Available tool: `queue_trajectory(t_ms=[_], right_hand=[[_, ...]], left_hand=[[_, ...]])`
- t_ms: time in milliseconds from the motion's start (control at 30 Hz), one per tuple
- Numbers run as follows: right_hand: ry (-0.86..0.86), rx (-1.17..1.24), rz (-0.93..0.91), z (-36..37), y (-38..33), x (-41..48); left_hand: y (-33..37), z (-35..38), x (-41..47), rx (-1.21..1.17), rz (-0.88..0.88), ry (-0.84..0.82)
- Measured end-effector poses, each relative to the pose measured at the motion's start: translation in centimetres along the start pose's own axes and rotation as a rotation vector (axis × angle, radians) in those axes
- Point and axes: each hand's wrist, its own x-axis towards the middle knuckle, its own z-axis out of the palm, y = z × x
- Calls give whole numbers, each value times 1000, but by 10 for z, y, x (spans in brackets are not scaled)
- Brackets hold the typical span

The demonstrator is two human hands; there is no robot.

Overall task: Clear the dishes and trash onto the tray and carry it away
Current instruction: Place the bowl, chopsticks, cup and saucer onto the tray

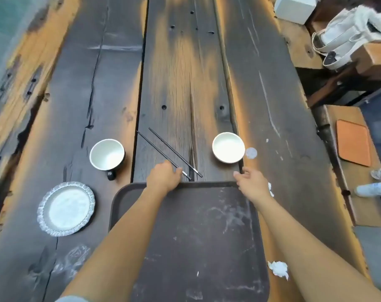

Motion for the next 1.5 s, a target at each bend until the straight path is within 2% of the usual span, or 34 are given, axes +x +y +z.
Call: queue_trajectory(t_ms=[67, 167, 333, 500, 633, 900, 1200, 1500], right_hand=[[33, 113, 7, 0, -10, 19], [-26, 281, 37, 2, -23, 40], [-25, 425, 77, 4, -18, 73], [26, 498, 75, 2, -19, 86], [65, 574, 130, 6, -21, 92], [112, 520, 167, 8, -29, 82], [85, 609, 152, 0, -29, 48], [89, 632, 199, -6, 9, -1]], left_hand=[[6, 2, 15, -33, -122, 34], [16, 5, 37, -64, -257, 75], [34, -2, 75, -115, -289, 72], [37, -18, 88, 43, -214, 83], [27, -17, 99, 82, -157, 39], [15, -14, 95, 213, 7, 40], [-5, -24, 63, 301, 233, 164], [-25, -4, -3, 376, 292, 118]])
